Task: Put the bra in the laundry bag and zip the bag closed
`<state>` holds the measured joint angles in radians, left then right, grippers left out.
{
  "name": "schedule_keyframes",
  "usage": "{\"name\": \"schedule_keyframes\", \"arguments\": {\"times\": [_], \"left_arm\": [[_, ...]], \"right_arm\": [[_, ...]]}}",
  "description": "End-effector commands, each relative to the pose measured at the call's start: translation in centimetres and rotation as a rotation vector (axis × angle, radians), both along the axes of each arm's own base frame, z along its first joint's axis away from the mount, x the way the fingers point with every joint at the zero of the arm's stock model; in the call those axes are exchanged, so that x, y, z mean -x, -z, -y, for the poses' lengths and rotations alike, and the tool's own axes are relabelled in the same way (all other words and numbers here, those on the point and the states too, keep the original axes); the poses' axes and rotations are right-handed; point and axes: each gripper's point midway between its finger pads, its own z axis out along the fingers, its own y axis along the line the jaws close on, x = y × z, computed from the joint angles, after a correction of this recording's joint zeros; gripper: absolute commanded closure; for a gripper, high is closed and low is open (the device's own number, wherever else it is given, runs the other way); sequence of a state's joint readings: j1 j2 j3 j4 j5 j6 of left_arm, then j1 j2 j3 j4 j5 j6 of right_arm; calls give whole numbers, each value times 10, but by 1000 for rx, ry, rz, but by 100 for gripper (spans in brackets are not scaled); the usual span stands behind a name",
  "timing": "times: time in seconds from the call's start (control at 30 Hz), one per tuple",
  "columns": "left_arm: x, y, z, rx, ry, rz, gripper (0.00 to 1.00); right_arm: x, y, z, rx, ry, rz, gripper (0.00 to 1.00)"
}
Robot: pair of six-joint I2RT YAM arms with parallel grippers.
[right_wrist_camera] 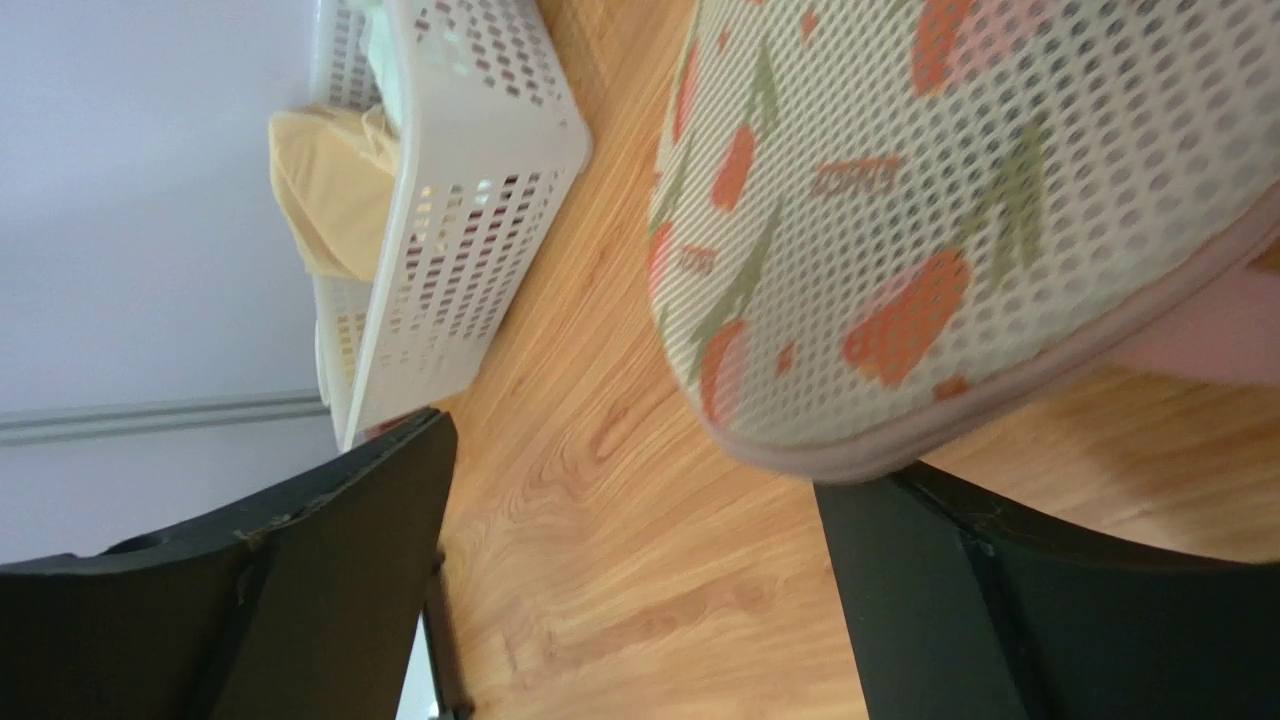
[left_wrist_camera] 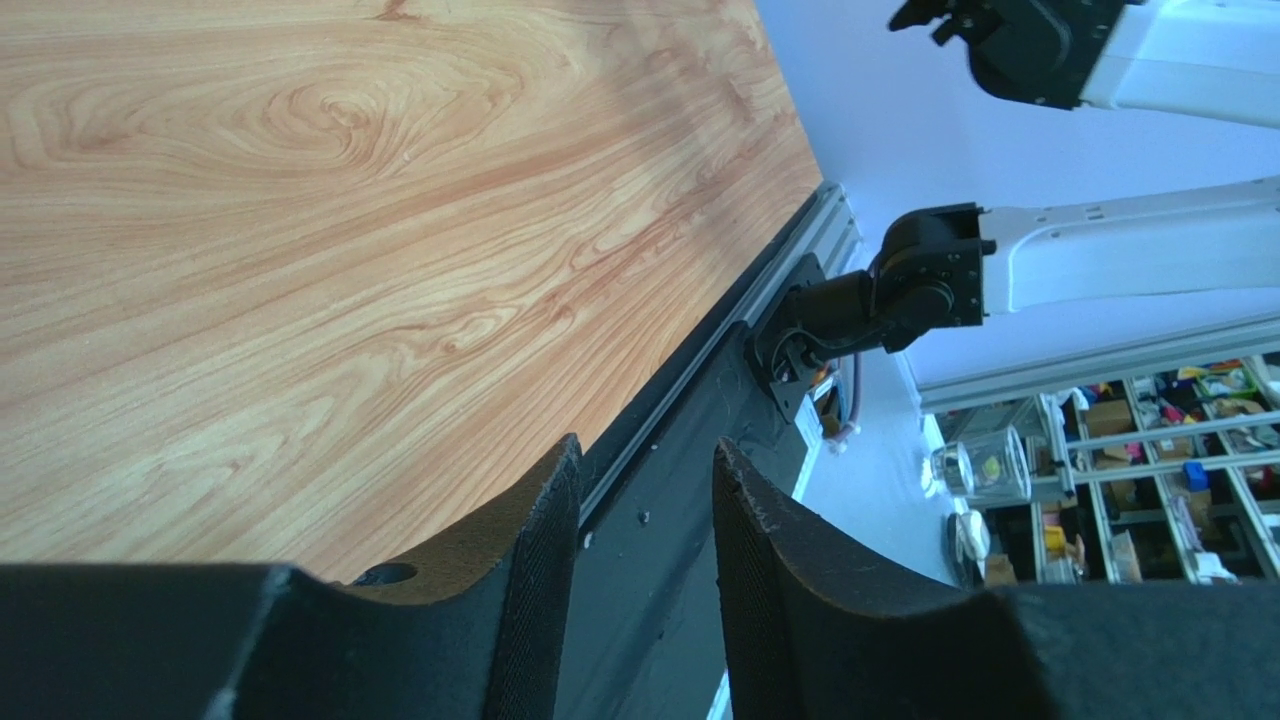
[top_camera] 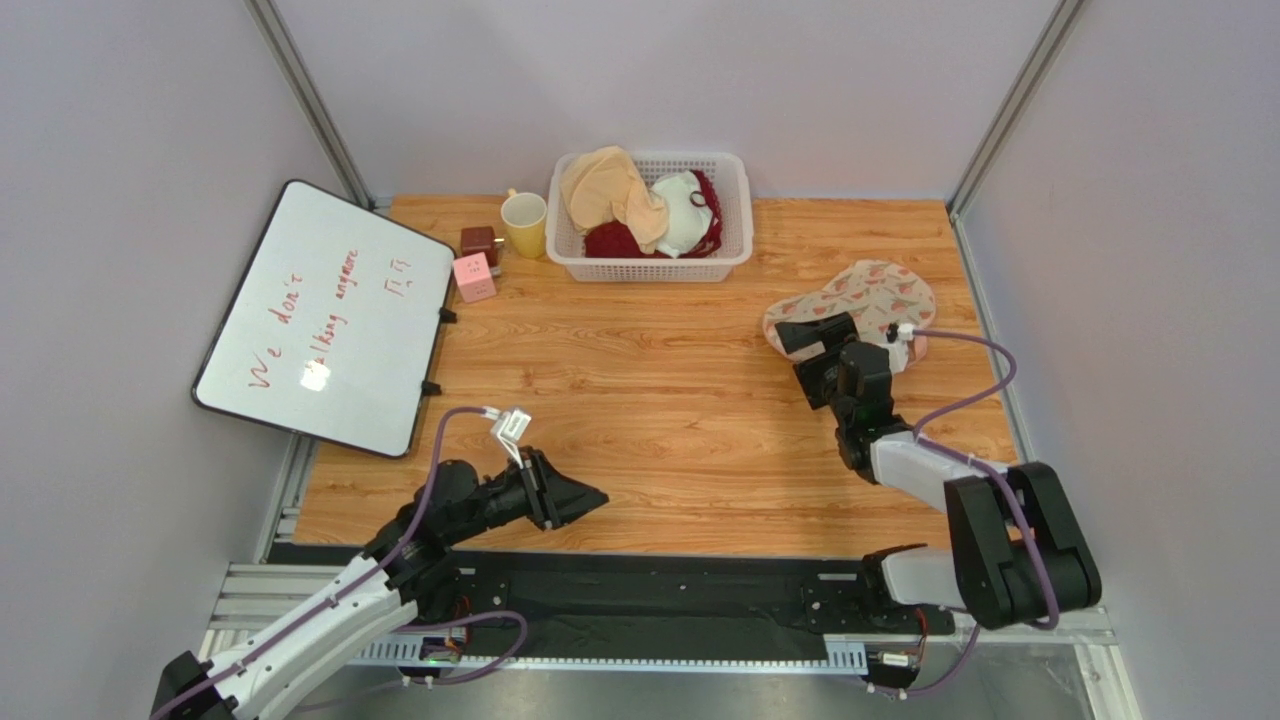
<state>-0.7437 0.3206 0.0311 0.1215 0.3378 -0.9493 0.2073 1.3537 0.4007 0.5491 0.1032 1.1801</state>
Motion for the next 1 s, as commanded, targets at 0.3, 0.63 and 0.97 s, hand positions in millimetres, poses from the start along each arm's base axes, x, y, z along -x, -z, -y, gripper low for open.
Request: {"name": "schedule_keyframes", "arguments": {"times": [0.3,0.63,0.97], "left_arm": [[3,34,-1,-84,18,-64,46],[3,-11,10,152,13,107,43],[11,-12,-4,129,2,193,42]], "right_arm": [[158,5,-103,295,-684,-138,4],[226,-32,-128,-99,-858,312,1],[209,38,-84,-25,-562,49,0]]}}
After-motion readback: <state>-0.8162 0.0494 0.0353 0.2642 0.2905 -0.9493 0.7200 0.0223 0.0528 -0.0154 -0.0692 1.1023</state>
